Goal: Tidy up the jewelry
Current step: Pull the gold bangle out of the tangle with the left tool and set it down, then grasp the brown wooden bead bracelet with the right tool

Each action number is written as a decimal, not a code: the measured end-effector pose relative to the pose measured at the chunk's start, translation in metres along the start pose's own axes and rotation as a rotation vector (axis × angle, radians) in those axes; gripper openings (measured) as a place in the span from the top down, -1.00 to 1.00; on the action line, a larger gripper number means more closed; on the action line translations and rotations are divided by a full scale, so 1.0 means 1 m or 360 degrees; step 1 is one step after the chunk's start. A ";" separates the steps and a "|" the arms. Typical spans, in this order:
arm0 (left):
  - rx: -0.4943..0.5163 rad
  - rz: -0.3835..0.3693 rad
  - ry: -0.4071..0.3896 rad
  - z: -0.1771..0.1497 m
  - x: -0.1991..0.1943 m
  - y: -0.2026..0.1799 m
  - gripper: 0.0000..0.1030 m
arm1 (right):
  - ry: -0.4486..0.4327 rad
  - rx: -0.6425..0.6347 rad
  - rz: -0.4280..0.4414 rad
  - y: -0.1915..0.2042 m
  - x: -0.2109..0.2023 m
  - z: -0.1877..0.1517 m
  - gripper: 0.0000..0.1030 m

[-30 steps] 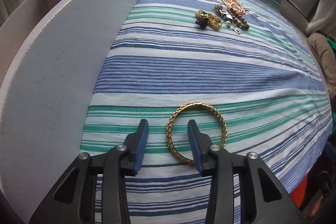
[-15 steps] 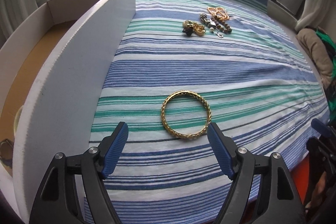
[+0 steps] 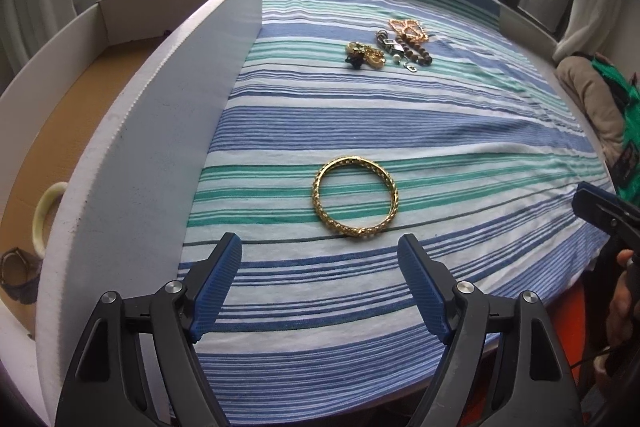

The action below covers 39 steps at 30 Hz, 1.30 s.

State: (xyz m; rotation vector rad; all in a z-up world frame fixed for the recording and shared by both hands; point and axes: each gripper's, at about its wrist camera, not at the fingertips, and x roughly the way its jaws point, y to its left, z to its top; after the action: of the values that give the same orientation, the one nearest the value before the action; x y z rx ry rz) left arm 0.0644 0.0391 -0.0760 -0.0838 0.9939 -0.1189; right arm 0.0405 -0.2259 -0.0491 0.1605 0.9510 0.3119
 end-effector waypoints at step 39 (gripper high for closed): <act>-0.0063 -0.0054 0.0079 -0.015 0.007 0.003 -0.65 | 0.0255 -0.0127 -0.0428 -0.013 0.228 0.204 0.20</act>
State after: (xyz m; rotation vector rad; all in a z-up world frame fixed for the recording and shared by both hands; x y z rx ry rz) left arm 0.0557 0.0412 -0.0908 -0.1345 1.0450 -0.1332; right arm 0.3338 -0.1618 -0.1117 -0.0672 1.1032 0.1148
